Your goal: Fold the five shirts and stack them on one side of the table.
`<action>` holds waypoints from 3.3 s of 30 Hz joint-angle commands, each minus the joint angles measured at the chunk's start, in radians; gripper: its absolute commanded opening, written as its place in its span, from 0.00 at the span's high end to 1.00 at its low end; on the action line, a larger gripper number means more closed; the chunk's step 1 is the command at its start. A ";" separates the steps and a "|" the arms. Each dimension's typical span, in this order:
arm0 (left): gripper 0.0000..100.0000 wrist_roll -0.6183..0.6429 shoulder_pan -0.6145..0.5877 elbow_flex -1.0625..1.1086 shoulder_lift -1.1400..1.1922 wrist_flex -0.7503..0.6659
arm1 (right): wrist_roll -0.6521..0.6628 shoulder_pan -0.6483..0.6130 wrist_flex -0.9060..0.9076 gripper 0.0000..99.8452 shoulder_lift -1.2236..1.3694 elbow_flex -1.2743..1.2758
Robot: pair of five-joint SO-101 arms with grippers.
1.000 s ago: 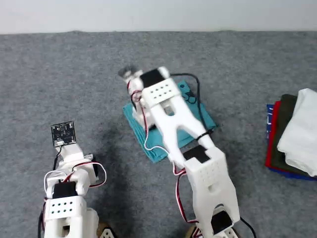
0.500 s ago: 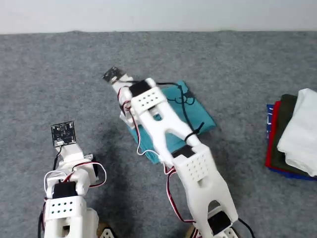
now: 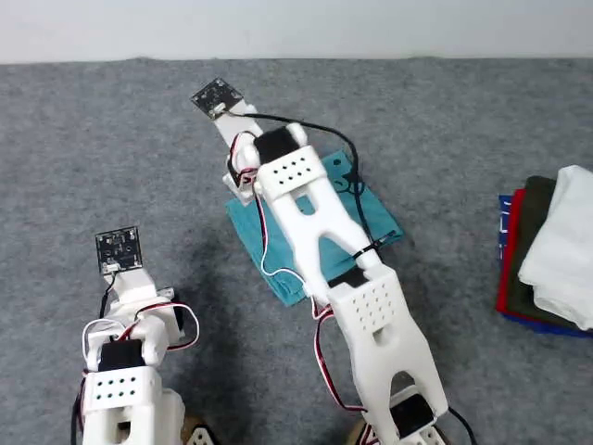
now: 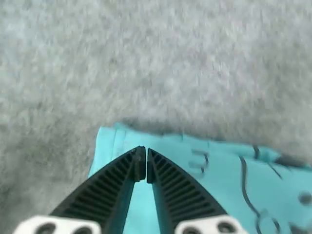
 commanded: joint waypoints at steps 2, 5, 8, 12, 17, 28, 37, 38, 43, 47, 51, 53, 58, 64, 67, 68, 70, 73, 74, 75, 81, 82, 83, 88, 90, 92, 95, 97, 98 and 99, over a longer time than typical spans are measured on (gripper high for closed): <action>0.98 0.006 -0.002 -0.005 -0.008 -0.021 | 0.009 -0.002 -0.110 0.99 0.085 -0.066; 0.98 0.006 -0.002 -0.005 -0.008 -0.021 | 0.009 0.008 -0.082 0.99 0.102 -0.140; 0.98 0.006 -0.002 -0.005 -0.008 -0.021 | 0.009 0.038 0.022 0.99 0.081 -0.276; 0.98 0.006 -0.002 -0.005 -0.008 -0.021 | 0.009 0.070 0.188 0.99 0.071 -0.480; 0.98 0.006 -0.002 -0.005 -0.008 -0.021 | 0.003 0.076 0.381 0.99 0.065 -0.571; 0.98 0.006 -0.002 -0.005 -0.008 -0.021 | -0.123 0.209 0.469 0.98 -0.018 -0.339; 0.98 0.006 -0.002 -0.005 -0.008 -0.021 | -0.256 0.363 0.464 0.71 -0.259 0.104; 0.98 0.006 -0.002 -0.005 -0.008 -0.021 | -0.264 0.374 0.463 0.71 -0.266 0.123; 0.98 0.006 -0.002 -0.005 -0.008 -0.021 | -0.267 0.394 0.461 0.71 -0.202 0.137; 0.98 0.006 -0.002 -0.005 -0.008 -0.021 | -0.270 0.406 0.444 0.71 -0.125 0.137; 0.98 0.006 -0.002 -0.005 -0.008 -0.021 | -0.270 0.400 0.441 0.71 -0.051 0.137; 0.98 0.006 -0.002 -0.005 -0.008 -0.021 | -0.270 0.400 0.444 0.71 -0.027 0.137; 0.98 0.006 -0.002 -0.005 -0.008 -0.021 | -0.262 0.415 0.446 0.92 -0.012 0.137; 0.98 0.006 -0.002 -0.005 -0.008 -0.021 | -0.235 0.479 0.446 0.99 -0.012 0.137; 0.98 0.006 -0.002 -0.005 -0.008 -0.021 | -0.141 0.524 0.430 0.99 -0.012 0.135; 0.98 0.006 -0.002 -0.005 -0.008 -0.021 | -0.095 0.538 0.412 0.99 -0.012 0.135; 0.98 0.006 -0.002 -0.005 -0.008 -0.021 | 0.031 0.567 0.369 0.99 -0.013 0.130; 0.98 0.006 -0.002 -0.005 -0.008 -0.021 | 0.239 0.605 0.314 0.99 -0.015 0.048; 0.98 0.006 -0.002 -0.005 -0.008 -0.021 | 0.307 0.615 0.295 0.99 -0.015 0.011; 0.98 0.006 -0.002 -0.005 -0.008 -0.021 | 0.370 0.619 0.277 0.99 -0.015 -0.031; 0.98 0.006 -0.002 -0.005 -0.008 -0.021 | 0.637 0.610 0.137 0.99 -0.005 -0.187; 0.98 0.006 -0.002 -0.005 -0.008 -0.021 | 0.654 0.602 0.107 0.99 -0.004 -0.181; 0.98 0.006 -0.002 -0.005 -0.008 -0.021 | 0.664 0.596 0.077 0.99 0.005 -0.164; 0.98 0.006 -0.002 -0.005 -0.008 -0.021 | 0.641 0.575 0.062 0.88 0.051 -0.167; 0.98 0.006 -0.002 -0.005 -0.008 -0.021 | 0.522 0.575 0.105 0.79 0.036 -0.226; 0.98 0.006 -0.002 -0.005 -0.008 -0.021 | 0.364 0.572 0.151 0.74 0.022 -0.296; 0.98 0.006 -0.002 -0.005 -0.008 -0.021 | 0.213 0.545 0.237 0.72 0.016 -0.405; 0.98 0.006 -0.002 -0.005 -0.008 -0.021 | 0.190 0.510 0.331 0.72 0.021 -0.470; 0.98 0.006 -0.002 -0.005 -0.008 -0.021 | 0.190 0.489 0.384 0.72 0.021 -0.493; 0.98 0.006 -0.002 -0.005 -0.008 -0.021 | 0.190 0.464 0.435 0.73 0.022 -0.509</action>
